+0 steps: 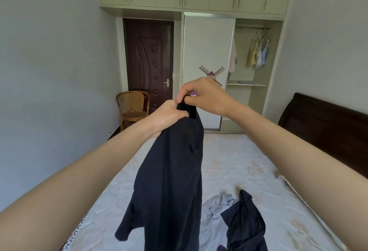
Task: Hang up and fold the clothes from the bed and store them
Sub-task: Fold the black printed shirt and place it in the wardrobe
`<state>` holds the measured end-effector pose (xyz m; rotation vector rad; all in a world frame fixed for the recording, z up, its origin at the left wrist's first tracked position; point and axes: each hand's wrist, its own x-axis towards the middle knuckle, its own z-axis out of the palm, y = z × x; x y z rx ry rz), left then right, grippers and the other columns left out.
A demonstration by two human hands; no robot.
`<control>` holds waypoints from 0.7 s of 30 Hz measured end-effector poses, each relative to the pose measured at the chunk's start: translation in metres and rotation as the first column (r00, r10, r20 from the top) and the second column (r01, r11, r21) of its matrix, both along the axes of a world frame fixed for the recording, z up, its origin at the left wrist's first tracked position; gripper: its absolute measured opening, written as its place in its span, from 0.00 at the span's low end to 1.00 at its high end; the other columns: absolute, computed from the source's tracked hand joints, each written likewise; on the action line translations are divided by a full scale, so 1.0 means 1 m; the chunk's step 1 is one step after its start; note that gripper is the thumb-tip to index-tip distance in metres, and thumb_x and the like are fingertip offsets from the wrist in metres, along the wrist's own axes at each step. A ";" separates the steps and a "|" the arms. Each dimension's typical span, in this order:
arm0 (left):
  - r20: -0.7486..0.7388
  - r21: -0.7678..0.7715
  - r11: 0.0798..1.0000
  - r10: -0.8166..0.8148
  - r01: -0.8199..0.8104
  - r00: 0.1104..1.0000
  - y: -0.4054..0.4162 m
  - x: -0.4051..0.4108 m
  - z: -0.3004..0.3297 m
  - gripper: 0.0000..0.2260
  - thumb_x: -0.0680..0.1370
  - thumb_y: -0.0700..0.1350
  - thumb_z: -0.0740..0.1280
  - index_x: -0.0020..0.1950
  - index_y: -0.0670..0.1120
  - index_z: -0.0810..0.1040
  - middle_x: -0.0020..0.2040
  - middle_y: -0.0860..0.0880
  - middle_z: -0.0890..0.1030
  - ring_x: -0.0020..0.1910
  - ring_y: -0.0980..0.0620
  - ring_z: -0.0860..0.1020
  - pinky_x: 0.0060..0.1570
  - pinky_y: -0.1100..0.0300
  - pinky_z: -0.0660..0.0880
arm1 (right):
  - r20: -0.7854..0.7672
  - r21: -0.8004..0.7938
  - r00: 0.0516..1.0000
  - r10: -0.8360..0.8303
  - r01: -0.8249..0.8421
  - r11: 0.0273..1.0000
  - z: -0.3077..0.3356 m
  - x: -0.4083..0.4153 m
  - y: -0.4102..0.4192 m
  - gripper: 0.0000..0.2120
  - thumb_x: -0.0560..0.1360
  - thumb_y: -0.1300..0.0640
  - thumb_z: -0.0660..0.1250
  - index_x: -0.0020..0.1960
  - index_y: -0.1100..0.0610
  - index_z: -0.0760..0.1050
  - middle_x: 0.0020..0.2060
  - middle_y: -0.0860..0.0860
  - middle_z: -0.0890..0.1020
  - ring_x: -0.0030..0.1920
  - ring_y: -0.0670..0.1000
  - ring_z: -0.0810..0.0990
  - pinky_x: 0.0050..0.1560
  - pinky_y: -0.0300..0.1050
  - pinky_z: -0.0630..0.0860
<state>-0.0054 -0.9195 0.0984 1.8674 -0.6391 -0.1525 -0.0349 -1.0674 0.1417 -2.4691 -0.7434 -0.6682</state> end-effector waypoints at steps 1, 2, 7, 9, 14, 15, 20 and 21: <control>-0.001 0.007 1.000 -0.001 0.001 1.000 0.000 0.001 0.000 0.08 0.77 0.34 0.63 0.44 0.45 0.78 0.36 0.48 0.78 0.35 0.55 0.78 0.35 0.65 0.74 | -0.001 -0.006 1.000 0.011 -0.011 1.000 0.000 0.000 0.000 0.14 0.73 0.69 0.65 0.44 0.53 0.83 0.38 0.42 0.82 0.41 0.33 0.78 0.48 0.25 0.72; -0.005 0.014 1.000 -0.006 0.006 1.000 0.001 0.001 -0.001 0.10 0.77 0.34 0.63 0.39 0.45 0.77 0.32 0.48 0.76 0.32 0.55 0.77 0.33 0.65 0.72 | -0.005 -0.006 1.000 0.015 -0.015 1.000 0.000 0.001 0.000 0.14 0.73 0.69 0.65 0.44 0.53 0.84 0.38 0.43 0.82 0.41 0.35 0.78 0.49 0.27 0.73; 0.002 -0.009 0.999 0.044 -0.044 0.999 0.003 0.007 -0.008 0.11 0.79 0.39 0.66 0.37 0.46 0.79 0.34 0.48 0.80 0.36 0.53 0.79 0.40 0.61 0.75 | -0.060 -0.027 0.998 0.005 -0.007 1.000 -0.002 0.006 0.003 0.14 0.73 0.70 0.64 0.46 0.56 0.84 0.42 0.47 0.84 0.46 0.44 0.81 0.53 0.35 0.76; 0.025 -0.026 0.991 0.129 -0.128 0.991 0.001 0.012 -0.013 0.06 0.79 0.40 0.66 0.43 0.44 0.81 0.41 0.44 0.81 0.43 0.47 0.81 0.47 0.54 0.76 | -0.101 -0.055 0.995 -0.018 0.012 0.998 -0.002 0.009 0.008 0.13 0.73 0.71 0.64 0.47 0.57 0.83 0.43 0.48 0.83 0.45 0.44 0.80 0.52 0.32 0.75; -0.034 -0.132 0.914 0.383 -0.384 0.923 -0.002 0.029 -0.026 0.08 0.78 0.42 0.66 0.50 0.39 0.82 0.49 0.40 0.82 0.51 0.42 0.80 0.50 0.50 0.75 | -0.057 0.041 0.987 -0.149 0.151 0.988 -0.006 0.008 0.009 0.09 0.74 0.66 0.65 0.46 0.55 0.81 0.42 0.47 0.82 0.43 0.42 0.78 0.46 0.34 0.73; -0.049 -0.148 0.892 0.424 -0.427 0.904 -0.002 0.032 -0.027 0.09 0.79 0.42 0.66 0.51 0.38 0.81 0.50 0.39 0.82 0.52 0.42 0.79 0.50 0.50 0.75 | -0.044 0.073 0.982 -0.183 0.186 0.980 -0.008 0.006 0.009 0.08 0.74 0.65 0.65 0.45 0.56 0.81 0.41 0.46 0.81 0.42 0.43 0.78 0.44 0.35 0.72; -0.057 -0.223 0.792 0.571 -0.568 0.819 -0.006 0.037 -0.029 0.12 0.81 0.42 0.62 0.59 0.37 0.79 0.54 0.40 0.80 0.54 0.43 0.78 0.49 0.56 0.72 | -0.366 0.042 0.880 -0.302 0.340 0.939 -0.012 -0.001 0.007 0.07 0.78 0.53 0.67 0.50 0.57 0.79 0.38 0.50 0.82 0.32 0.46 0.78 0.36 0.39 0.78; -0.059 -0.232 0.777 0.589 -0.584 0.806 -0.007 0.037 -0.029 0.12 0.81 0.42 0.62 0.59 0.37 0.78 0.55 0.40 0.80 0.54 0.43 0.78 0.50 0.55 0.73 | -0.459 0.020 0.832 -0.312 0.361 0.932 -0.014 -0.002 0.008 0.10 0.79 0.50 0.66 0.54 0.55 0.78 0.39 0.51 0.81 0.33 0.47 0.79 0.35 0.38 0.79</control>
